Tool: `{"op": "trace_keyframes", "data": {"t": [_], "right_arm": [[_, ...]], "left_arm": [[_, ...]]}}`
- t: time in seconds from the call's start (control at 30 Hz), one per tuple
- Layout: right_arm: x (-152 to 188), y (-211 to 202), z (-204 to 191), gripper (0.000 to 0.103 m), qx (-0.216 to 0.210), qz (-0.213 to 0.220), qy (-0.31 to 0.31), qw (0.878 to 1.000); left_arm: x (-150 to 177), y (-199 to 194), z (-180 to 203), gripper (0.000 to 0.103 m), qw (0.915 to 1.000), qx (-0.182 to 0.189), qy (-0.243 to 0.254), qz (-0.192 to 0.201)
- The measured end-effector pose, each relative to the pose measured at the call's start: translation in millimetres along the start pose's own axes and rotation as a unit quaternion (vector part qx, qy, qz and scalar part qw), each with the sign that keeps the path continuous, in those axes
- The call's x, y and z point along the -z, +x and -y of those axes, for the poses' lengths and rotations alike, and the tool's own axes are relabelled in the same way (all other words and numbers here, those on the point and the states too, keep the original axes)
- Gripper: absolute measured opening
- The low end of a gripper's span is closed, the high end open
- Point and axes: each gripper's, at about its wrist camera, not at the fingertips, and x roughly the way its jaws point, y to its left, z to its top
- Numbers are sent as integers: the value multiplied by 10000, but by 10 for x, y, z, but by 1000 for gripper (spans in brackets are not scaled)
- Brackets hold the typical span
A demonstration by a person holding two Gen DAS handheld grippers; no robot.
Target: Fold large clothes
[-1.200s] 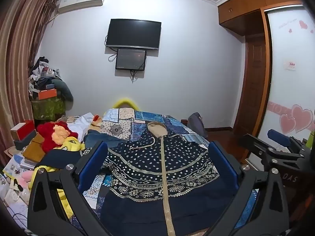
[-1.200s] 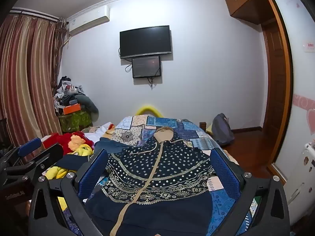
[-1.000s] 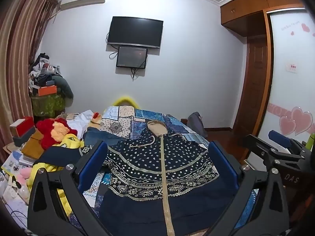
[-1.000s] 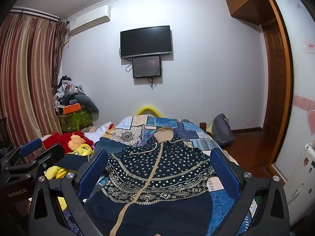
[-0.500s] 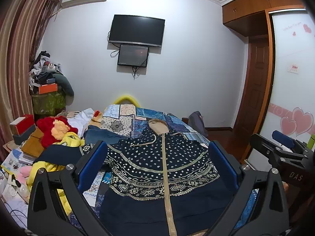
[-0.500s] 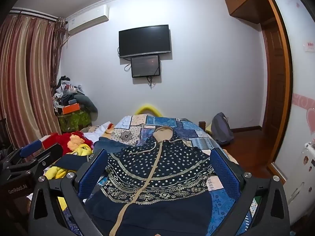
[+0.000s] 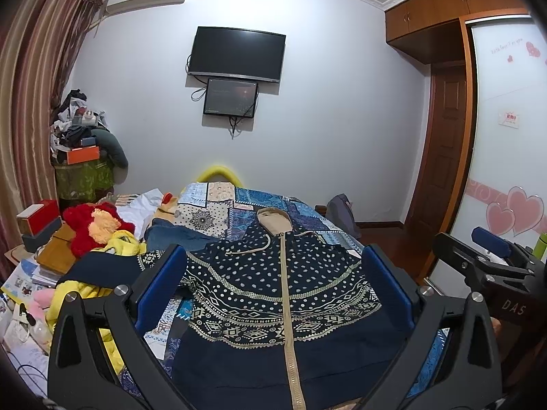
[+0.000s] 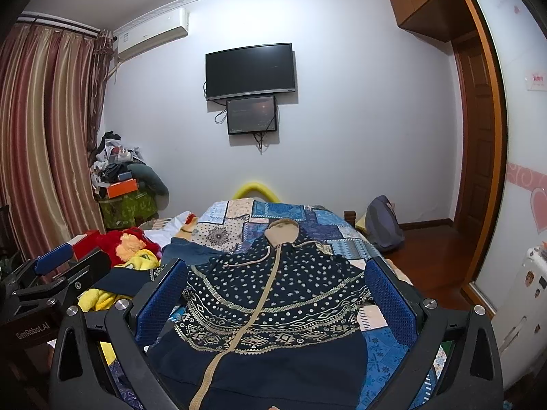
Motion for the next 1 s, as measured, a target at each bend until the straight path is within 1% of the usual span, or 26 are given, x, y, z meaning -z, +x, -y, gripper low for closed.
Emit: {"op": "trace_keyframes", "data": {"t": [1.0], "right_arm": [[14,5,-26,103,-21,-28,-12,10000]], "left_arm": [[15,47,-69,103,9999,-3,-136,-48]]}}
